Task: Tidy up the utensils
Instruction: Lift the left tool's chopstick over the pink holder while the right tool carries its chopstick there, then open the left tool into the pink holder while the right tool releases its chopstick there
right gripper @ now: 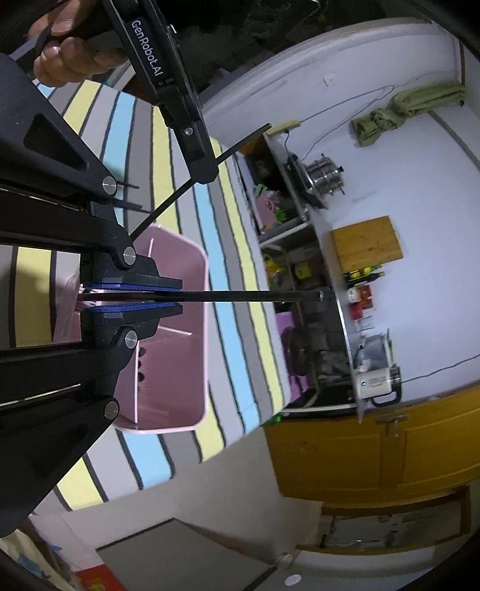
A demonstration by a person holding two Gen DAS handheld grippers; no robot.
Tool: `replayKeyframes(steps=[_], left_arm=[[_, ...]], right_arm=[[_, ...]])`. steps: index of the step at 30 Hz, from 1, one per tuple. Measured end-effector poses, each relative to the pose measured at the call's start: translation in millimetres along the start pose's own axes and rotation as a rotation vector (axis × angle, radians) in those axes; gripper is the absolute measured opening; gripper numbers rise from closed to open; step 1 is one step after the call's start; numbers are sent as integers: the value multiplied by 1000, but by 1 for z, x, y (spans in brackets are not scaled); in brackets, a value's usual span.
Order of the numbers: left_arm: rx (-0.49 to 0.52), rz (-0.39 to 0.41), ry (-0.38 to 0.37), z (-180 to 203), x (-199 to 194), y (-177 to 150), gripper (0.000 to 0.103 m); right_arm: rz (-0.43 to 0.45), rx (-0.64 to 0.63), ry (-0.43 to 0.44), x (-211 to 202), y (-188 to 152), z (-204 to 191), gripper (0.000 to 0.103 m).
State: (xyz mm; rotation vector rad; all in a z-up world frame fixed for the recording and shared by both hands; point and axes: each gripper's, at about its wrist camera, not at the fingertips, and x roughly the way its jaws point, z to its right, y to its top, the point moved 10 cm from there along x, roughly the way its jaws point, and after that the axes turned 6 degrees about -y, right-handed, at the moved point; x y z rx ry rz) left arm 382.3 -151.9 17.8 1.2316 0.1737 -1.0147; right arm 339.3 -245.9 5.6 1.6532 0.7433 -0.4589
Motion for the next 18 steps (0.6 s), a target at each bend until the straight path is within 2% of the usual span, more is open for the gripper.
replayKeyframes(steps=[5, 8, 10, 18], left_arm=[[-10, 13, -1, -6, -2, -1, 8], [-16, 32, -7, -7, -9, 1, 17], [-20, 45, -7, -5, -16, 2, 22], [-24, 101, 4, -4, -53, -8, 36]], right_arm=[[-25, 21, -4, 6, -3, 10, 6], [-18, 31, -16, 2, -3, 15, 9], [-12, 36, -21, -2, -3, 16, 16], [11, 41, -20, -21, -10, 19, 18]])
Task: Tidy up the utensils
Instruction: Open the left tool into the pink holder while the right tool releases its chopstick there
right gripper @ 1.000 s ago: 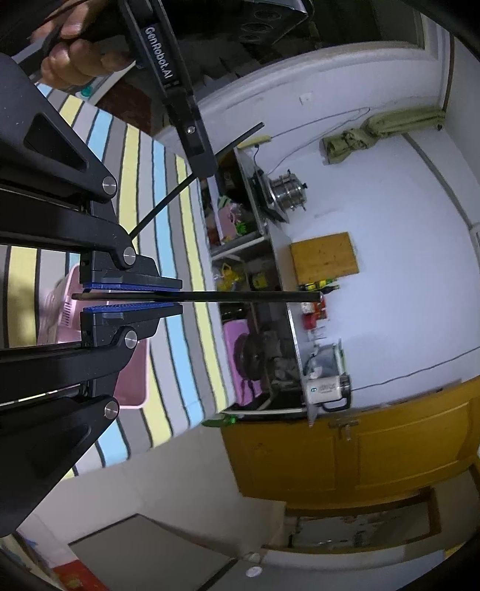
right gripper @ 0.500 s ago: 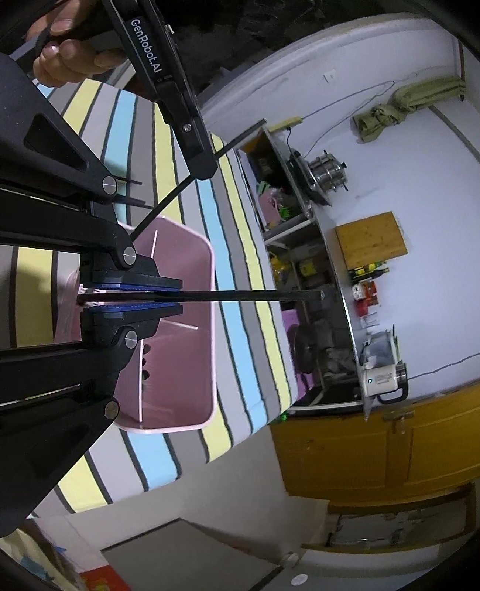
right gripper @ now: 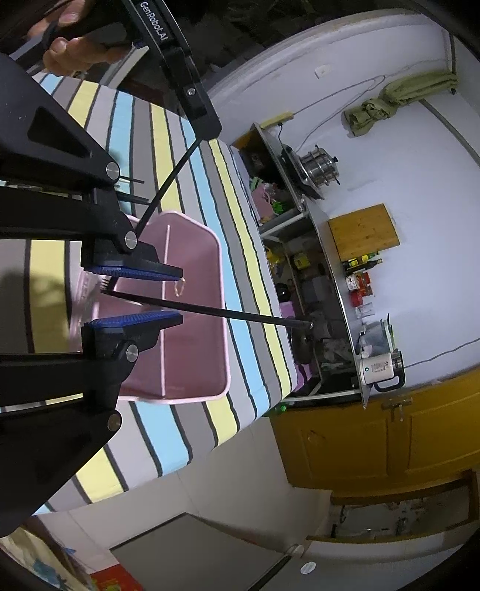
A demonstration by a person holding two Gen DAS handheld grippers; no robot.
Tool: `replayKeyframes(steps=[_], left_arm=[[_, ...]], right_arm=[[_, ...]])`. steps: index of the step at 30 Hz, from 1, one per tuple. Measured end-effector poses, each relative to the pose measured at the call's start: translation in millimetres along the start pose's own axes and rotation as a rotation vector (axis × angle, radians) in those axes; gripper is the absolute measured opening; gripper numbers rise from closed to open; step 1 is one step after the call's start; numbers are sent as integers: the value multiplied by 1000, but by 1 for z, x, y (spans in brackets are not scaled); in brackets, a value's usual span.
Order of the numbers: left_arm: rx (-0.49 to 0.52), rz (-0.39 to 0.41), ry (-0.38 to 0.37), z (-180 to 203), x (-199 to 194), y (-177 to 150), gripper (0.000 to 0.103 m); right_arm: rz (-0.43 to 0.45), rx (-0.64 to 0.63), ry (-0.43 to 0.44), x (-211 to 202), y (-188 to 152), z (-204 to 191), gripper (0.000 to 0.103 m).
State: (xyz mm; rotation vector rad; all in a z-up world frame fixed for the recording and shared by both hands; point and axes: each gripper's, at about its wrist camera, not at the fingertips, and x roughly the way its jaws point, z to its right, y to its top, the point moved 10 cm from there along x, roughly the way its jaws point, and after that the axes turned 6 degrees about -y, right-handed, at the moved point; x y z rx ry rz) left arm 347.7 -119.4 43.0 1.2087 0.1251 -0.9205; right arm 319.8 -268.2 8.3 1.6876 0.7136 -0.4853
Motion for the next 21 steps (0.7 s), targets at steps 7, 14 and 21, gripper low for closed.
replayKeyframes(steps=[7, 14, 21], left_arm=[[19, 55, 55, -7, -42, -19, 38], [32, 90, 102, -18, -86, -52, 39], [0, 100, 154, -40, -116, -89, 39]], right_arm=[[42, 1, 21, -30, -12, -7, 18], [79, -34, 36, -57, -30, -24, 18], [79, -74, 85, -72, -56, -49, 18]])
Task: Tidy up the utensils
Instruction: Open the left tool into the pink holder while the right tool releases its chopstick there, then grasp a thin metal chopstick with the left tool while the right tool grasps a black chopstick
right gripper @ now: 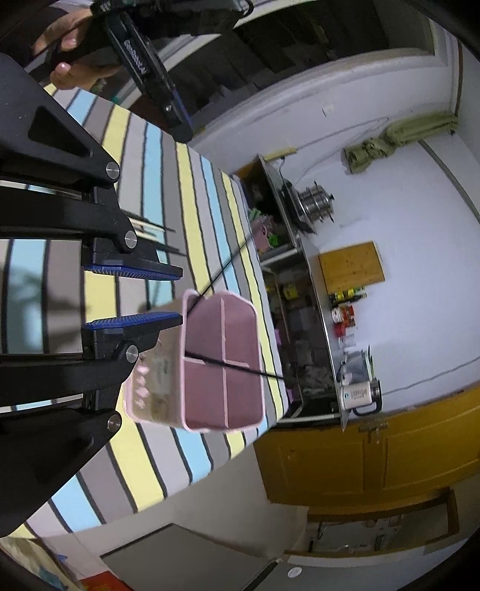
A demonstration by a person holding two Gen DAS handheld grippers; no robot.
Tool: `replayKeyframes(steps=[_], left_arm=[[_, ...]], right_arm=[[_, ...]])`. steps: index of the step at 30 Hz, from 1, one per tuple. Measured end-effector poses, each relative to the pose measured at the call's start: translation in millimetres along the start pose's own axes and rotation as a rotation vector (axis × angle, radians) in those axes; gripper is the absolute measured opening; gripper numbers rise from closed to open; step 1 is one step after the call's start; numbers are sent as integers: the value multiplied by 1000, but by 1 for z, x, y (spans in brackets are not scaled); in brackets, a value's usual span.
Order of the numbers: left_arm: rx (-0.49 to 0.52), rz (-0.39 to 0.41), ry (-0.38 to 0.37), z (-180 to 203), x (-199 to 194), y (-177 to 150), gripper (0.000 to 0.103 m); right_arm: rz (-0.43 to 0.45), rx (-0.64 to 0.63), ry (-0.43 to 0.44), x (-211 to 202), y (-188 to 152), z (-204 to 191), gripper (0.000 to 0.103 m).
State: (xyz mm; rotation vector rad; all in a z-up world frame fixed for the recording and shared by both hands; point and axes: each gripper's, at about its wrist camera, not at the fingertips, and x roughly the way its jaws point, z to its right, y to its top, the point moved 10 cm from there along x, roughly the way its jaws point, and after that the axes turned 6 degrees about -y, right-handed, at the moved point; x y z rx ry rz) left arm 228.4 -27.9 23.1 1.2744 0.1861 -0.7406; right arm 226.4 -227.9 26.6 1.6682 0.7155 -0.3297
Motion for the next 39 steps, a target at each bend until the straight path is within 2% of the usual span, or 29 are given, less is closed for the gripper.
replayKeyframes(steps=[9, 19, 23, 35, 39], left_arm=[[-38, -44, 50, -35, 0, -34, 38], [-100, -180, 124, -84, 57, -88, 38], [-105, -231, 147, -99, 83, -104, 33], [-45, -272, 185, -102, 123, -106, 28], [-21, -273, 205, -103, 125, -106, 22]], right_arm=[[-38, -60, 37, 10, -23, -29, 18], [-149, -96, 61, 49, -64, -46, 18], [-192, -110, 65, 66, -78, -52, 18], [-255, -129, 73, 103, -98, -63, 18], [-263, -131, 73, 108, -100, -65, 18]])
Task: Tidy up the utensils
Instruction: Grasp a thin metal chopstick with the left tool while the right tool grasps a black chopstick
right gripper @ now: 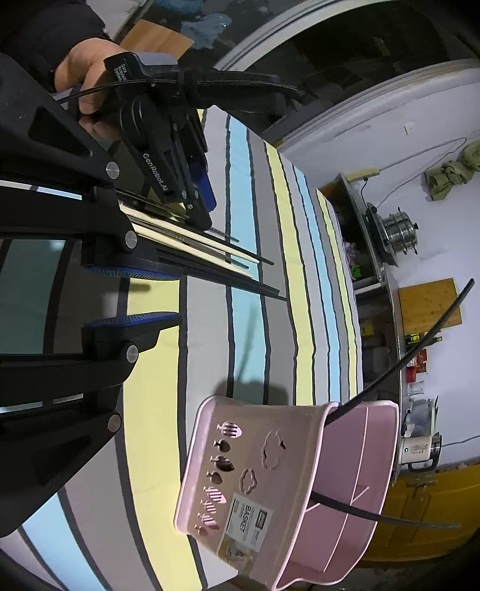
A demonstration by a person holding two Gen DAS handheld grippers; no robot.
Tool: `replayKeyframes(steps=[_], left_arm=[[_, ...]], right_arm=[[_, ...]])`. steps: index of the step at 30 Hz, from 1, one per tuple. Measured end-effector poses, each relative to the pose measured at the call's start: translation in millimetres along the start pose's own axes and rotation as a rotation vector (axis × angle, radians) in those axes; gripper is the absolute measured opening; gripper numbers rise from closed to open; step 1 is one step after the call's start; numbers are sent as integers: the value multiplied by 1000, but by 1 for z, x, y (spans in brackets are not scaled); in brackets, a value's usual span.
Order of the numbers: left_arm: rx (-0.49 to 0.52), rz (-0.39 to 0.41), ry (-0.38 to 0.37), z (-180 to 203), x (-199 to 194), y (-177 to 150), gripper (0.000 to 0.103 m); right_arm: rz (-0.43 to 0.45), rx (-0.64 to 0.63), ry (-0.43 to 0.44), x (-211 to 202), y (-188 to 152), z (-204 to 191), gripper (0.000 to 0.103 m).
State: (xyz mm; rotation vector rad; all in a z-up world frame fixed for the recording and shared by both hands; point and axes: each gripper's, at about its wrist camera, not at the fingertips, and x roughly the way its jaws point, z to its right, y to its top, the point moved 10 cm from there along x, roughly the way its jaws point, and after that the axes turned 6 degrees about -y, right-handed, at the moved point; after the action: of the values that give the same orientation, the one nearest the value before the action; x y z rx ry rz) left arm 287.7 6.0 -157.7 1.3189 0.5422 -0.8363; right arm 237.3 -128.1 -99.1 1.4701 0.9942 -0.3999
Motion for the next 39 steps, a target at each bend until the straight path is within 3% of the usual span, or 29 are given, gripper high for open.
replayKeyframes(steps=[5, 22, 39], left_arm=[[-29, -1, -1, -11, -5, -2, 9], [-26, -4, -11, -42, 1, 12, 8], [-117, -9, -60, -48, 4, 18, 8]], right_arm=[[-7, -3, -1, 6, 0, 0, 18], [-107, -21, -21, 91, 25, -21, 18], [-119, -53, -89, 100, 35, -17, 17]])
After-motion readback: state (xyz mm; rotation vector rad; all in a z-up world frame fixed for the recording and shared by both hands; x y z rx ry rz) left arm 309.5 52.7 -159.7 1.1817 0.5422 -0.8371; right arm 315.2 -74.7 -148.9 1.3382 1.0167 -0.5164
